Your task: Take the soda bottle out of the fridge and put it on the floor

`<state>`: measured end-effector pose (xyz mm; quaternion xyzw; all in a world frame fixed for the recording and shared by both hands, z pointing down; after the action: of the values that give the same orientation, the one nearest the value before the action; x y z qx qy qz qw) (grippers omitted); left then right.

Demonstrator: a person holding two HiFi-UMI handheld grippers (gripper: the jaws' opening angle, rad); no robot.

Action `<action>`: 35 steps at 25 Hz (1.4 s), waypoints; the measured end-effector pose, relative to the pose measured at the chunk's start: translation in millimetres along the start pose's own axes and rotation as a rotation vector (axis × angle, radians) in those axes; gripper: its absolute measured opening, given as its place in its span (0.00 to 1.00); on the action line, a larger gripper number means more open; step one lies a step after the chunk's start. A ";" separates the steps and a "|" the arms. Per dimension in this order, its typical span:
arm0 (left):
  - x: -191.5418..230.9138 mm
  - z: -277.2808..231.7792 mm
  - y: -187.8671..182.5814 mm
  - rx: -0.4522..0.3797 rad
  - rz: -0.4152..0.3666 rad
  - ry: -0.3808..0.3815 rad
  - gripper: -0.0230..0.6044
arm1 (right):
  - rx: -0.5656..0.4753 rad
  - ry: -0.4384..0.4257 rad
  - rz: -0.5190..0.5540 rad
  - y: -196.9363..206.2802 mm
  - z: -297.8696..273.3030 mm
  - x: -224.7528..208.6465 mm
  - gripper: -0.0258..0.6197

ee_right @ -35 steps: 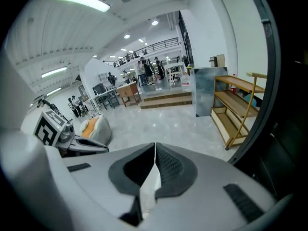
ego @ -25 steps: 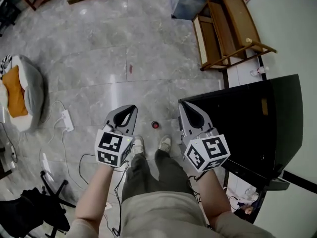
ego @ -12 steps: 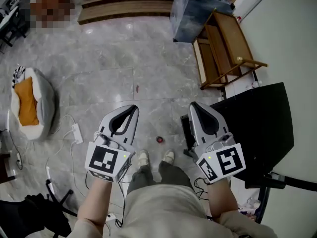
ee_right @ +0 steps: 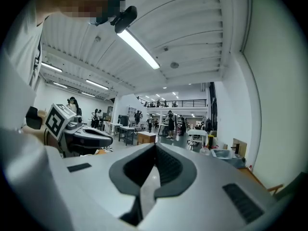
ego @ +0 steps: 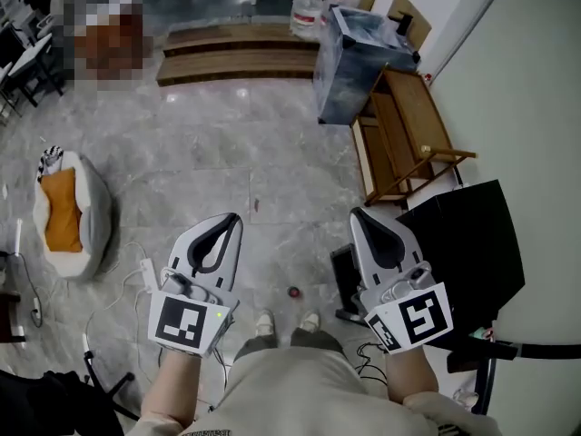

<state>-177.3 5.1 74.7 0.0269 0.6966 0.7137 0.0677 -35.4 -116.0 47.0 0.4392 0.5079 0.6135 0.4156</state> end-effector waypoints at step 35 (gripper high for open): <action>-63.4 48.1 -93.1 -0.130 -0.152 0.032 0.05 | -0.178 -0.031 0.059 -100.7 74.5 14.9 0.03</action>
<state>-102.7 46.1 -13.3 -0.0420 0.6500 0.7505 0.1121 38.6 -68.6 -43.5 0.4249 0.4317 0.6612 0.4426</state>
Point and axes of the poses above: the fingertips, and each gripper's own axes: z backward along the fingers, x to its left, y out of its underside, the point moved 3 cm from there along z, backward along the fingers, and after that the axes turned 10 degrees about -x, right-handed, at the moved point
